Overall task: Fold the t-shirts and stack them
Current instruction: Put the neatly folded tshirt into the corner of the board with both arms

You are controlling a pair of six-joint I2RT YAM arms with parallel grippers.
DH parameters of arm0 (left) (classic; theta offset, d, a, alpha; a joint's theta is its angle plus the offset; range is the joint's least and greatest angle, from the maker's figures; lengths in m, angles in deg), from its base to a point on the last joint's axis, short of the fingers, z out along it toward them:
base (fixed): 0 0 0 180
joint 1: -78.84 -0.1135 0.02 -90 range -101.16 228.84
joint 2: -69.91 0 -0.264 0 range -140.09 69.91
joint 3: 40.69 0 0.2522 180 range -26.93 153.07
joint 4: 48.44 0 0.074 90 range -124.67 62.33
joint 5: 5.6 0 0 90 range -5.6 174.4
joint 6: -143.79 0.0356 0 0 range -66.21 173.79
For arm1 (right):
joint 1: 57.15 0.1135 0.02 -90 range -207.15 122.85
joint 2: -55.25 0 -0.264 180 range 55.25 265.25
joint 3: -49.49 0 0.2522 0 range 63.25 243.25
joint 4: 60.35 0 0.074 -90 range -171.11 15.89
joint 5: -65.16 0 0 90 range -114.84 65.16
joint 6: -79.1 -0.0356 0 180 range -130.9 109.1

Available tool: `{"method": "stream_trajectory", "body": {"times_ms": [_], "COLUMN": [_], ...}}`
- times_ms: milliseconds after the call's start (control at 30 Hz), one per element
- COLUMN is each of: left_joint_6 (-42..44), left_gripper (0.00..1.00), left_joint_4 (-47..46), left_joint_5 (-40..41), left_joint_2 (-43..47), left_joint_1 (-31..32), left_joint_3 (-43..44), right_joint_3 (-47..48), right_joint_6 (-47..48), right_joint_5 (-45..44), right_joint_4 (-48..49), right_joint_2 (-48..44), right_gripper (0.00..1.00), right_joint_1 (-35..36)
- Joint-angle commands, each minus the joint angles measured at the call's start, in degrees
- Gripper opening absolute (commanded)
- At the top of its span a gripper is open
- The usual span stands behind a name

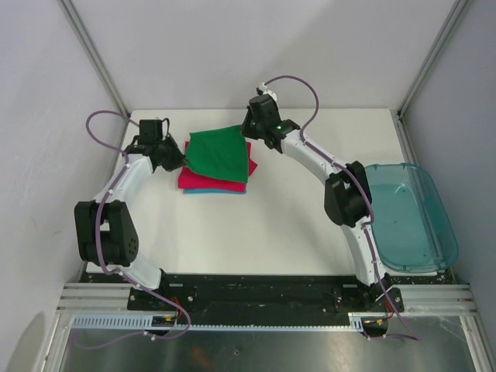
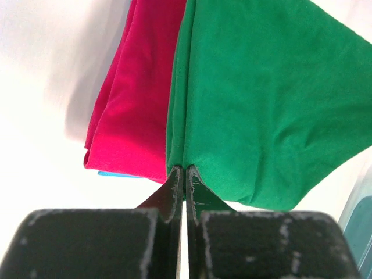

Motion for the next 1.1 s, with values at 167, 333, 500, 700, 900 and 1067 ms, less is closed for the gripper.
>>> {"method": "stream_trajectory", "body": {"times_ms": [167,333,500,700,900,1067], "left_joint_6": [2.0,2.3,2.5,2.5,2.3,2.7], "left_gripper": [0.0,0.0,0.0,0.0,0.3,0.43], "left_joint_4": [-1.0,-1.1,-1.2,-1.6,-2.0,-1.9], "left_joint_5": [-1.0,-0.7,0.7,1.5,2.4,3.1], "left_joint_2": [3.3,2.7,1.4,-1.7,-3.8,-1.8], "left_joint_1": [-2.3,-3.3,-3.6,-3.8,-4.5,-5.9], "left_joint_3": [-1.6,-3.0,-4.8,-6.8,-6.9,-7.1], "right_joint_3": [4.4,4.4,6.3,11.5,13.7,10.6], "right_joint_6": [-0.6,-0.3,0.5,0.9,1.3,2.0], "right_joint_5": [0.7,0.9,1.3,3.5,4.1,4.4], "right_joint_4": [0.6,0.7,-0.3,-4.1,-8.6,-10.1], "right_joint_2": [2.5,3.6,5.8,10.6,11.1,7.1], "right_gripper": [0.0,0.0,0.0,0.3,0.58,0.59], "right_joint_1": [0.2,0.1,0.0,-1.8,-4.4,-6.7]}}
